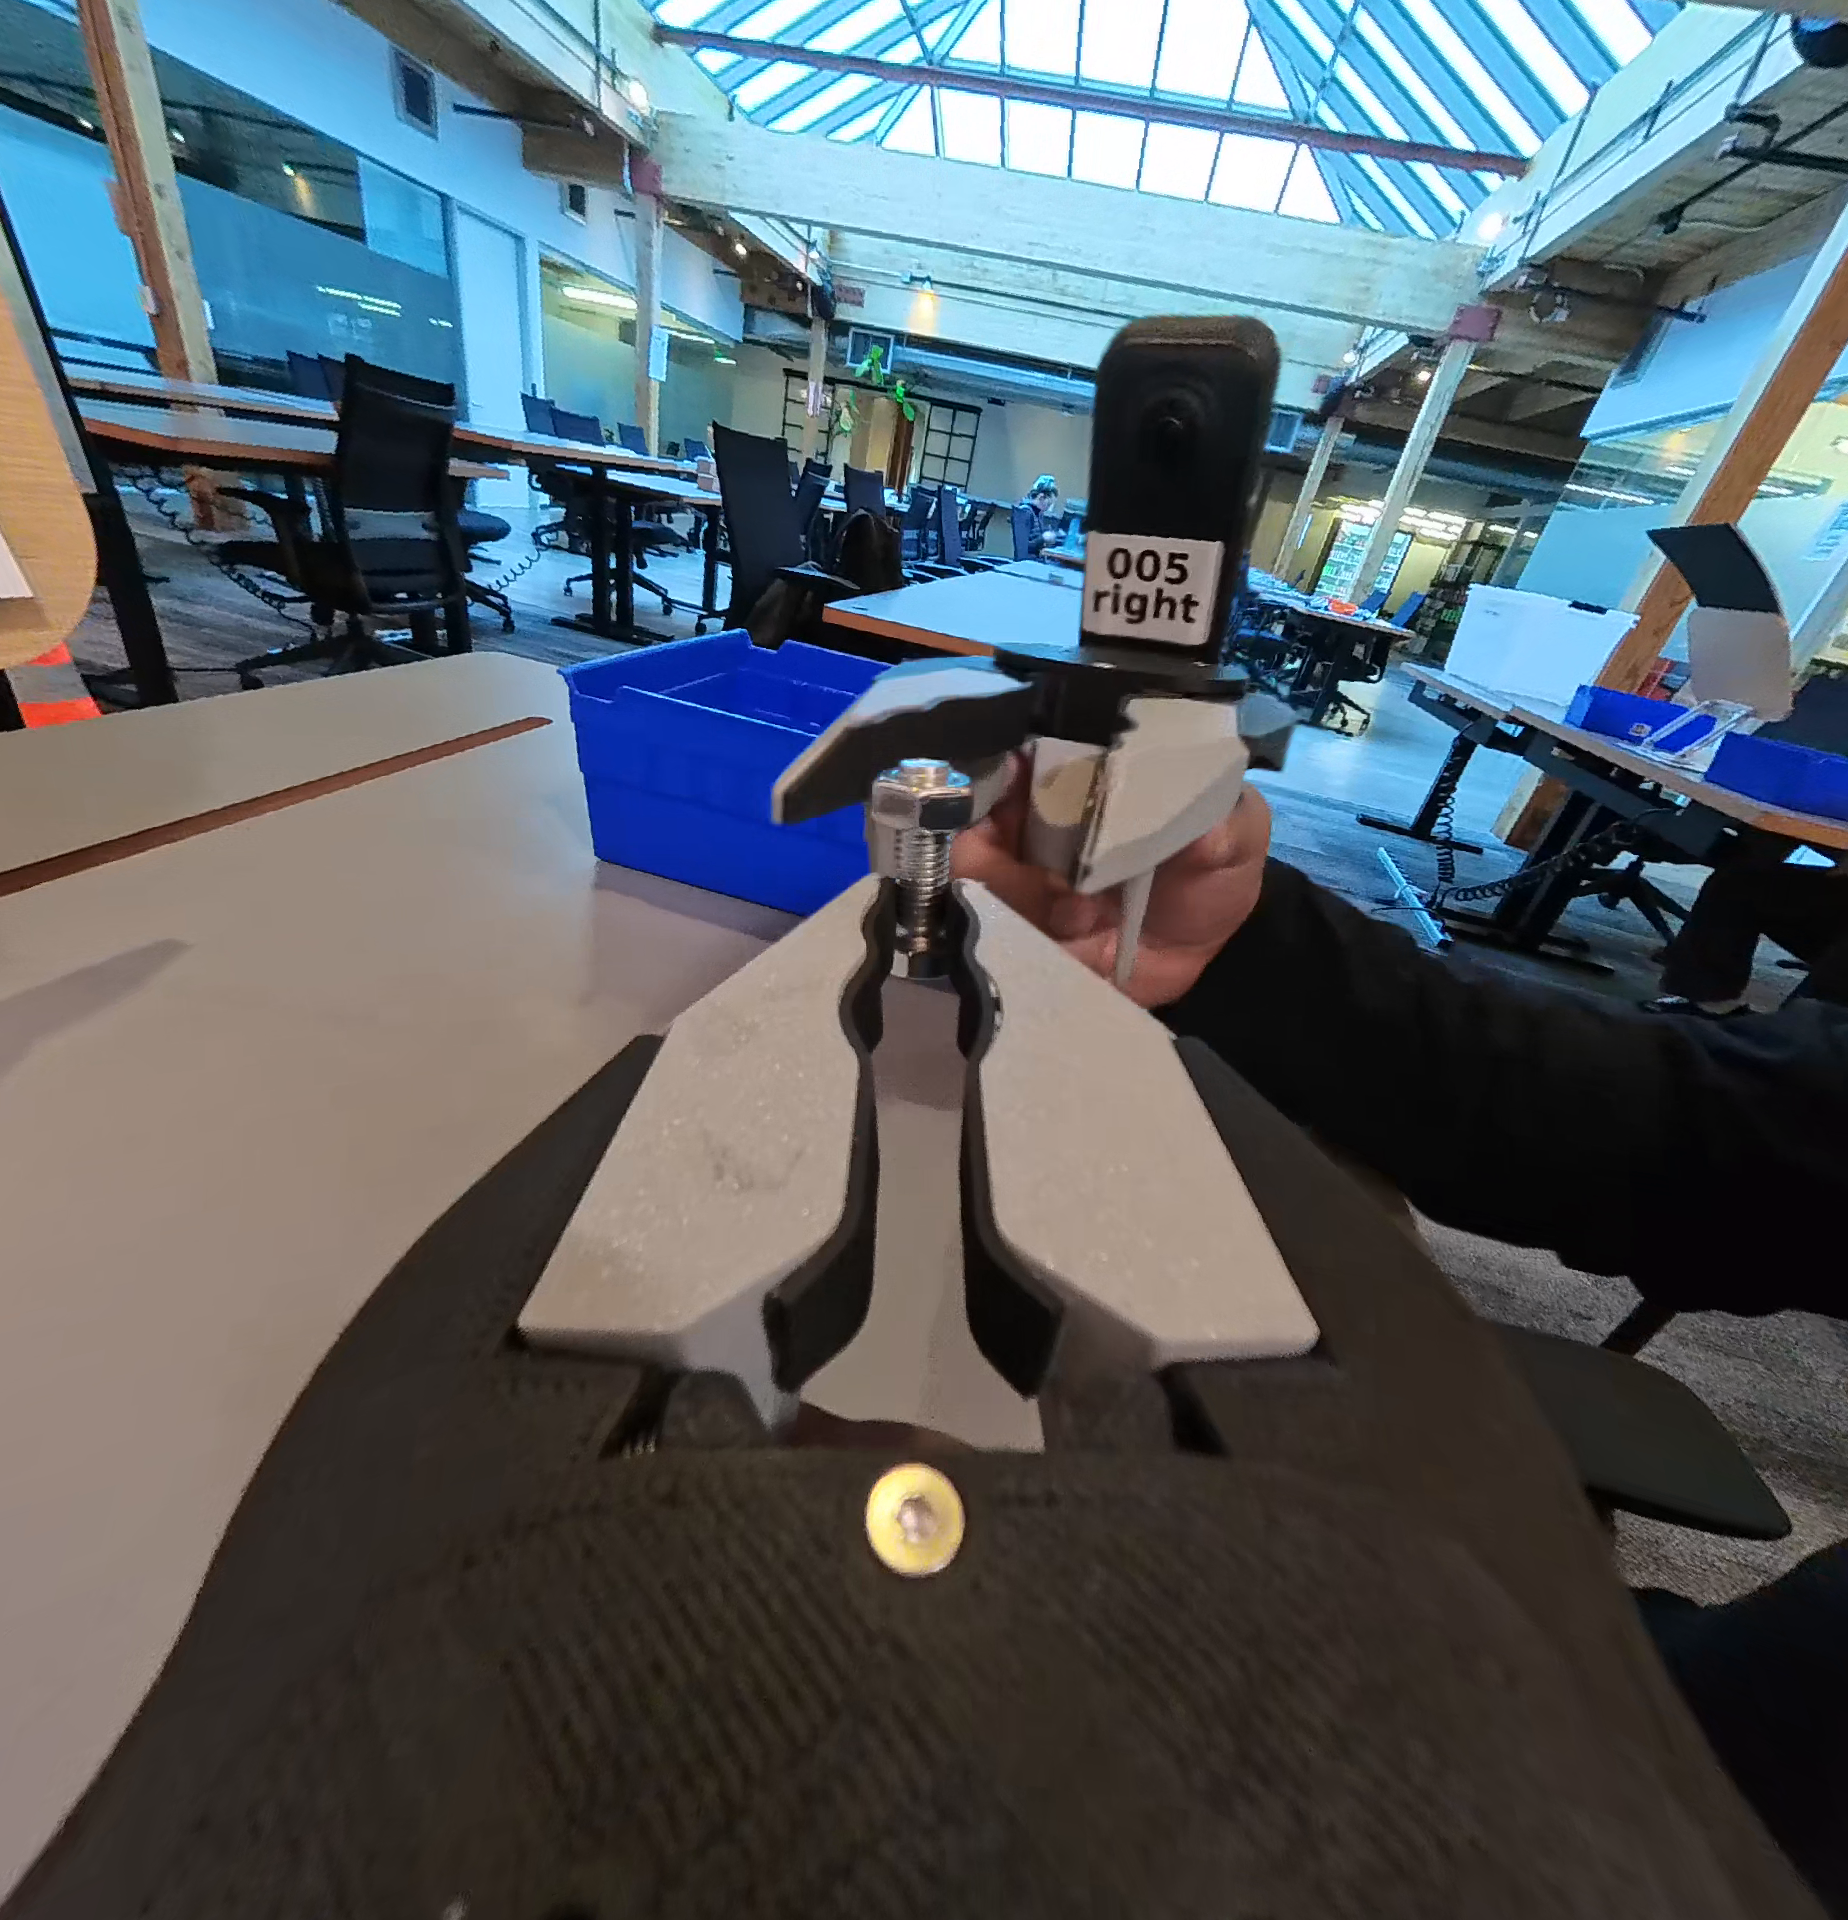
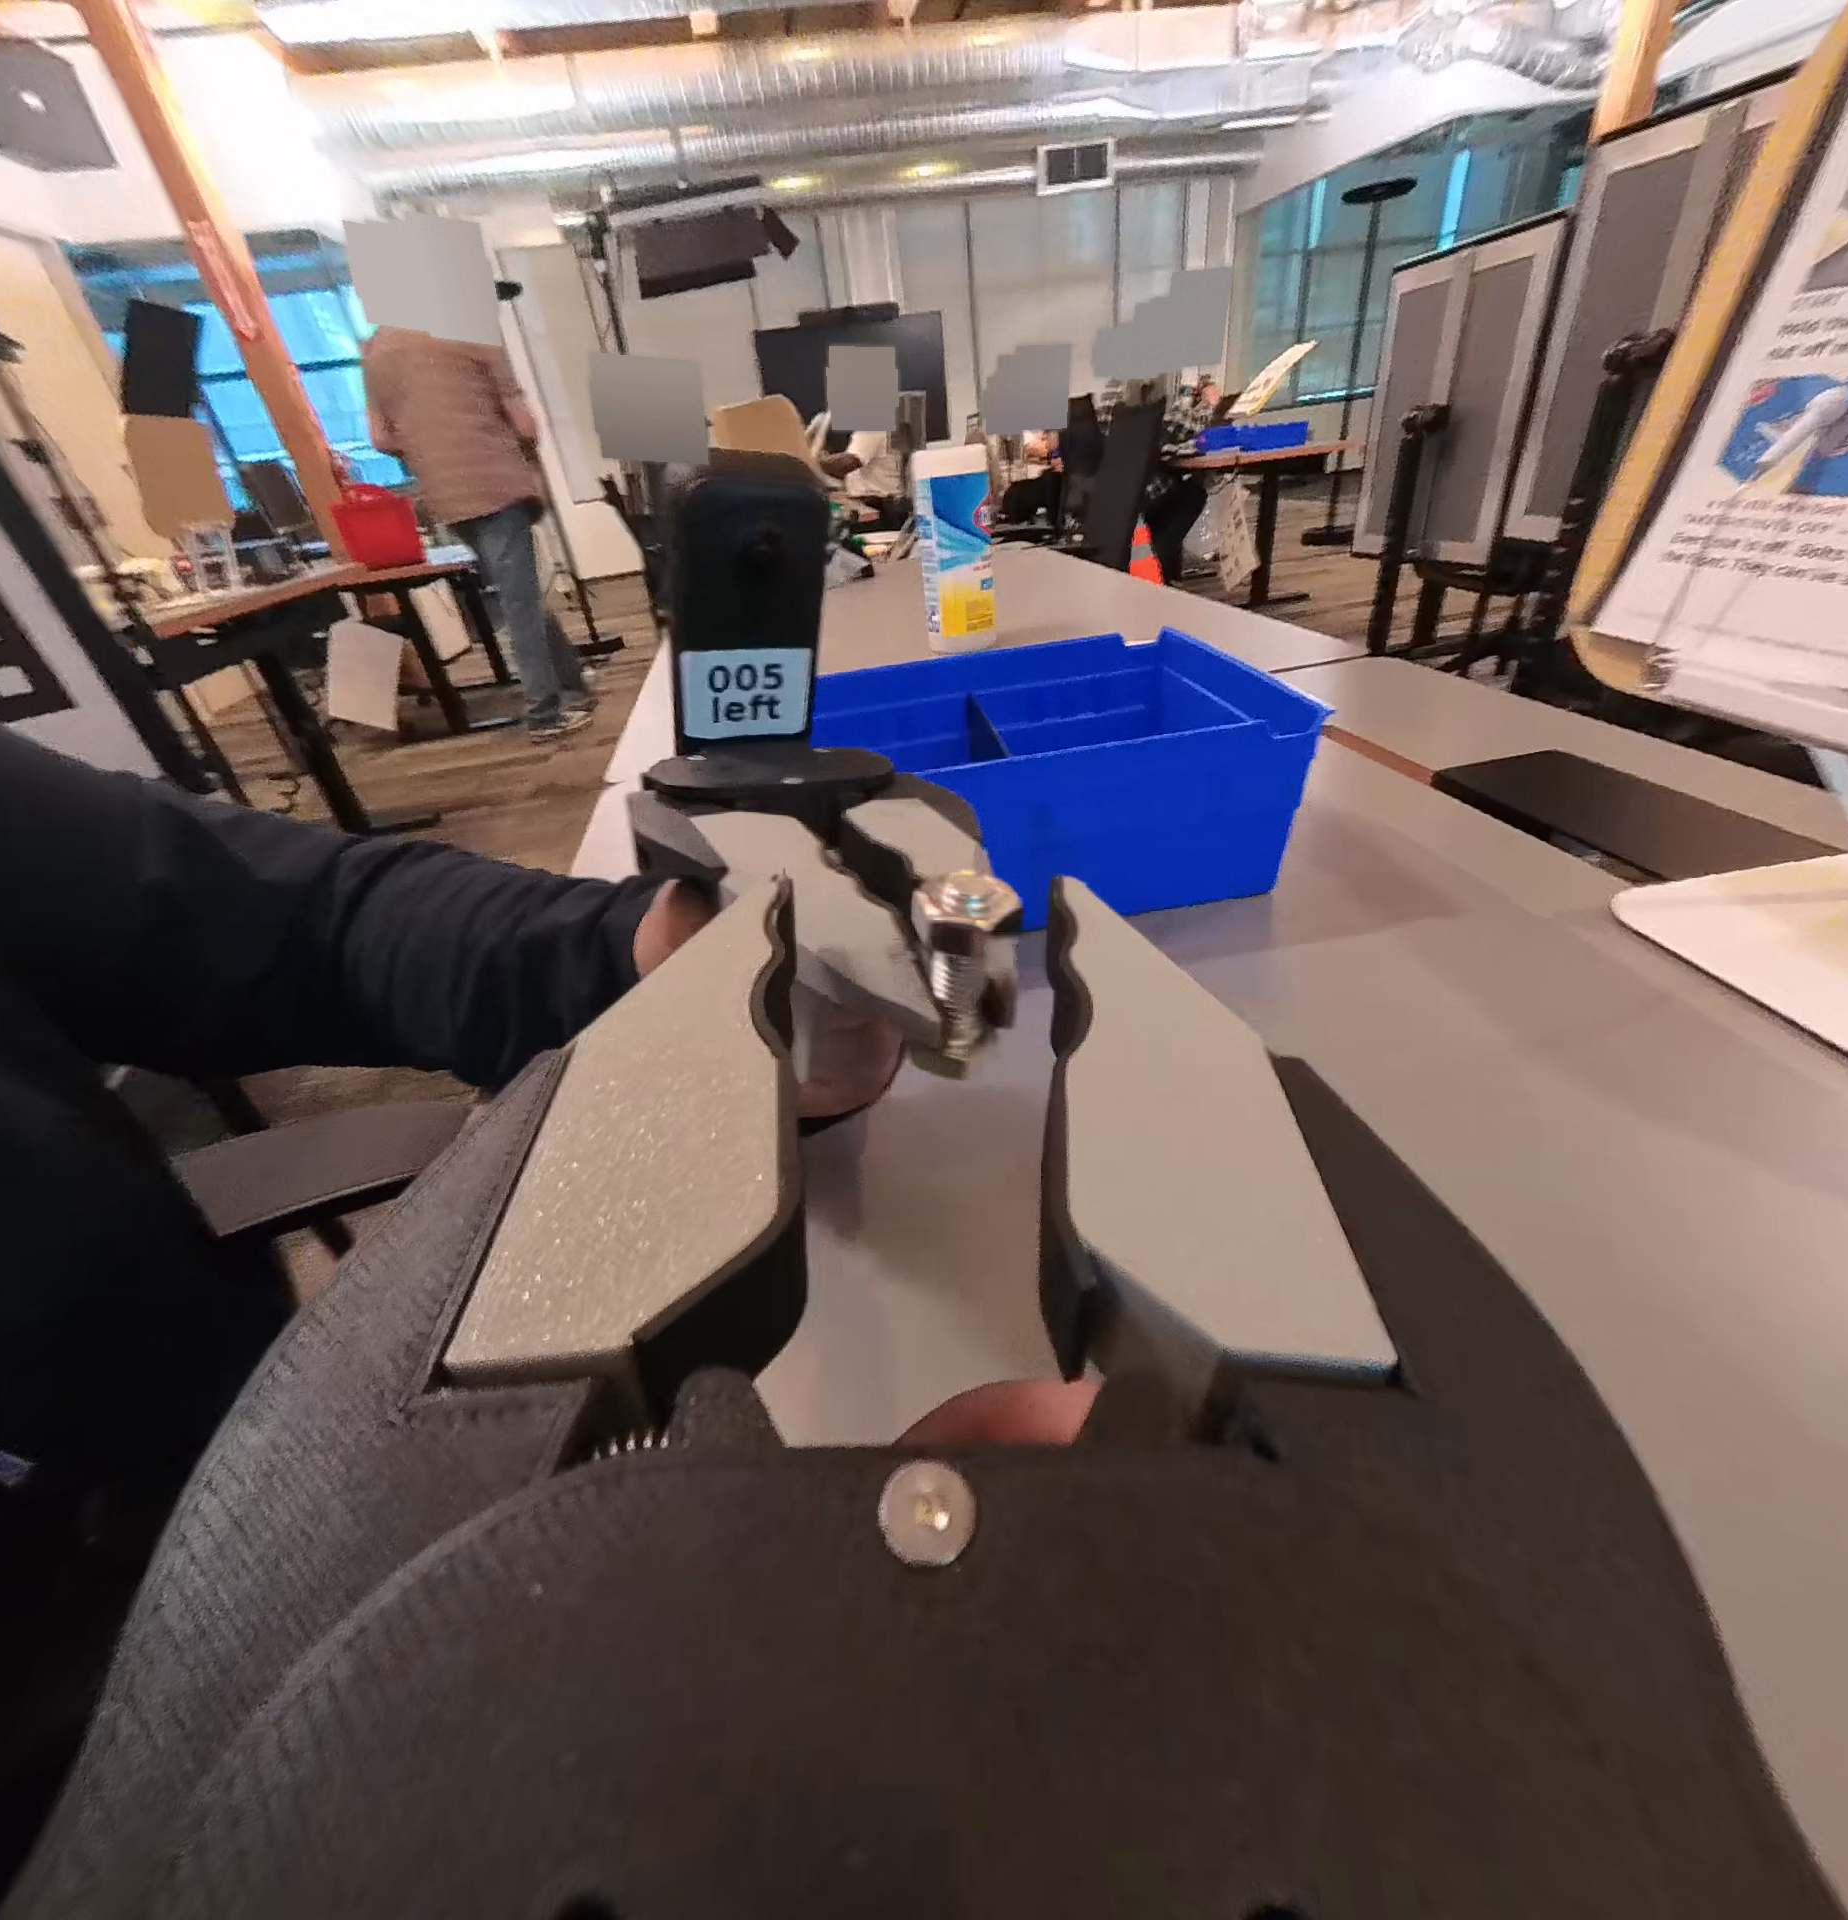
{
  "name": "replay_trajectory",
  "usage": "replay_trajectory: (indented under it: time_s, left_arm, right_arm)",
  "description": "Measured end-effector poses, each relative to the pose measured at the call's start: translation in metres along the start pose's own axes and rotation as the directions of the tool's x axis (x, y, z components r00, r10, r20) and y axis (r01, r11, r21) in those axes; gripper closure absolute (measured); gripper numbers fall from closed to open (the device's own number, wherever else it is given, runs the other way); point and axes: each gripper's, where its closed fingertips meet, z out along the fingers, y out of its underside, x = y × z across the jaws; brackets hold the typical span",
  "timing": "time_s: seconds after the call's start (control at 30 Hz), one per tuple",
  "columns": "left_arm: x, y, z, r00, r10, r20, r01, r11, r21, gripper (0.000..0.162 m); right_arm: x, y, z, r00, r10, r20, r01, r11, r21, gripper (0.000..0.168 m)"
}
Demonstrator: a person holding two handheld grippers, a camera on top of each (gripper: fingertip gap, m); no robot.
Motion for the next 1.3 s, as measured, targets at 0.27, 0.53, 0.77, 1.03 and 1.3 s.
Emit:
replay_trajectory:
  time_s: [0.27,0.53,0.77,1.03,1.3]
  left_arm:
    - [-0.016,-0.002,-0.006,0.999,-0.031,0.038,0.031,0.999,0.01,0.155]
    - [0.006,0.003,0.002,0.999,-0.012,-0.043,0.012,1.0,-0.012,0.155]
    - [0.004,0.005,0.002,0.999,0.003,-0.037,-0.004,1.0,-0.018,0.155]
    - [-0.015,-0.007,-0.009,0.998,-0.07,0.005,0.07,0.997,0.024,0.155]
    - [0.008,0.005,0.004,0.999,-0.027,-0.038,0.026,0.999,-0.025,0.155]
  right_arm:
    - [-0.017,-0.007,-0.031,0.997,0.008,0.071,-0.014,0.997,0.08,0.137]
    - [-0.002,0.001,0.001,1.0,0.013,0.021,-0.013,1.0,0.021,0.121]
    - [-0.017,0.006,-0.001,0.994,0.03,0.106,-0.03,1.0,0.0,0.111]
    - [-0.001,-0.007,-0.024,1.0,0.011,-0.008,-0.011,0.996,0.088,0.121]
    - [-0.015,0.005,0.014,0.996,0.025,0.088,-0.026,1.0,0.016,0.115]
